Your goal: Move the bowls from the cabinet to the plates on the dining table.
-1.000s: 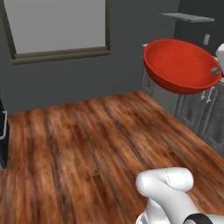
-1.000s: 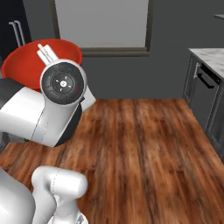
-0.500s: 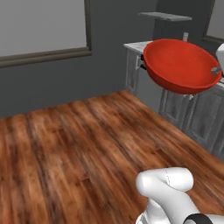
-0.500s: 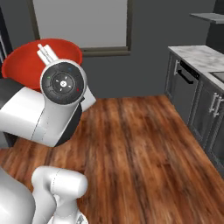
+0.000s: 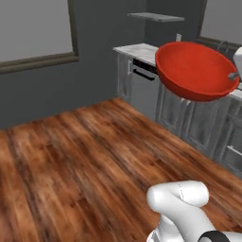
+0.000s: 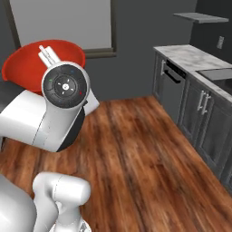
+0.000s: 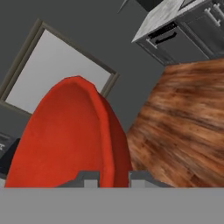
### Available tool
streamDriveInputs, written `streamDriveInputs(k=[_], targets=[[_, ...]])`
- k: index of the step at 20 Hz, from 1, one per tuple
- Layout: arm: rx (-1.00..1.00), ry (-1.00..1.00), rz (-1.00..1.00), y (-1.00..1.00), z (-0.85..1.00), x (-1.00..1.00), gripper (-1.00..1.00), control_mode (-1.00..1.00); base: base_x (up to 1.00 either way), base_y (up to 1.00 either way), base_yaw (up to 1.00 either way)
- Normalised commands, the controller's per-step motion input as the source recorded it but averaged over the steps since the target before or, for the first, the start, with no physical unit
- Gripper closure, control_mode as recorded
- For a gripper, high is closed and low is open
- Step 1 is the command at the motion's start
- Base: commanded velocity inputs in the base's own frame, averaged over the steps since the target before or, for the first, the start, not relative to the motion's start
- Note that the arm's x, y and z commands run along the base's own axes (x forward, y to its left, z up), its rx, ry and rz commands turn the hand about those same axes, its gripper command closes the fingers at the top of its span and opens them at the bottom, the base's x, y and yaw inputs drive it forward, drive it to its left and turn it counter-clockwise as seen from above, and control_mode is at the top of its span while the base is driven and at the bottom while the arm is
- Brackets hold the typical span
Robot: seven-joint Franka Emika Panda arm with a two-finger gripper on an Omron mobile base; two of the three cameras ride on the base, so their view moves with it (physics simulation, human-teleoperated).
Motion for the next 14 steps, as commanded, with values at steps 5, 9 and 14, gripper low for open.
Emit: streamDriveInputs(k=[5, 9, 14], targets=[[0.00, 0.00, 0.00, 0.00, 0.00, 0.00, 1.00, 1.00, 0.00, 0.03, -0.25], [0.00, 0.00, 0.00, 0.00, 0.00, 0.00, 1.00, 1.00, 0.00, 0.03, -0.25], [0.00, 0.00, 0.00, 0.00, 0.00, 0.00, 1.00, 1.00, 0.00, 0.03, -0.25]])
